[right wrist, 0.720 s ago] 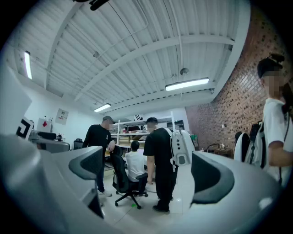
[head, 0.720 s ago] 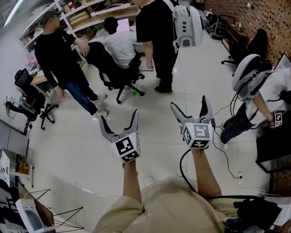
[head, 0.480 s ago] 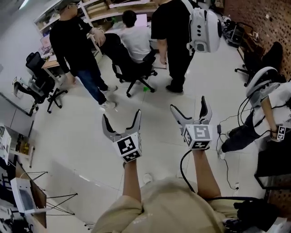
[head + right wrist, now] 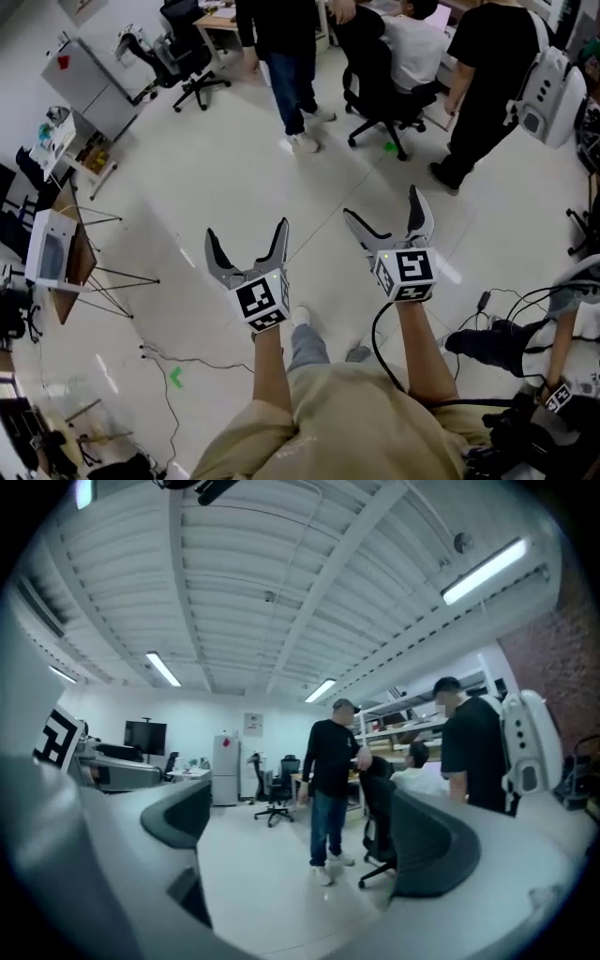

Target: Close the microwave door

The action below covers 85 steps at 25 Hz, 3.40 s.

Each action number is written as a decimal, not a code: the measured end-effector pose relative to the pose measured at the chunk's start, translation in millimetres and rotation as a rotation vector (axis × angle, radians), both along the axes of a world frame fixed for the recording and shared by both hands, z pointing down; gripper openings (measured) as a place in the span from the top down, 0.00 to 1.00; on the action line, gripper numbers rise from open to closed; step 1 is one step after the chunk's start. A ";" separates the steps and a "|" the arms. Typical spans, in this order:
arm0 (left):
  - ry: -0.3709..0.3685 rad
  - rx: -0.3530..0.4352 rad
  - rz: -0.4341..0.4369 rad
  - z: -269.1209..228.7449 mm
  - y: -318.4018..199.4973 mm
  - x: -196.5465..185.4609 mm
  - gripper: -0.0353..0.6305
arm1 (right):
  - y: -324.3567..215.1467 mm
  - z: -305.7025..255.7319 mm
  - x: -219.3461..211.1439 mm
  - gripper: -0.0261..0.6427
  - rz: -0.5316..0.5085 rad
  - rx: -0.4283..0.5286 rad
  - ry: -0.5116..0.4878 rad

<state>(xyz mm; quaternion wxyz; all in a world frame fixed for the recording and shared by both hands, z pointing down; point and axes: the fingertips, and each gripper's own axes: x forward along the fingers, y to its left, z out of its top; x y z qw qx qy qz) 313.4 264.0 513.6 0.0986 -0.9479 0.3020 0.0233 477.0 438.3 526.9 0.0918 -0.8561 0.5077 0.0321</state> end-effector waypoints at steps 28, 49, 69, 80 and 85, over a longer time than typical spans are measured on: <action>0.092 0.020 -0.724 -36.6 -186.7 -502.3 0.06 | -365.6 -58.9 -461.7 0.09 -0.830 0.044 0.067; 0.149 0.057 -0.904 -46.6 -283.8 -532.8 0.06 | -497.5 -74.9 -501.8 0.16 -1.089 0.089 0.093; 0.149 0.041 -0.929 19.5 -486.7 -519.3 0.06 | -714.7 11.7 -503.3 0.16 -1.164 0.010 0.085; 0.160 0.090 -0.928 -20.0 -631.5 -614.6 0.06 | -851.2 -42.2 -603.0 0.17 -1.178 0.067 0.109; 0.171 0.058 -0.909 -12.2 -686.1 -641.3 0.06 | -893.6 -27.9 -634.6 0.17 -1.184 0.051 0.104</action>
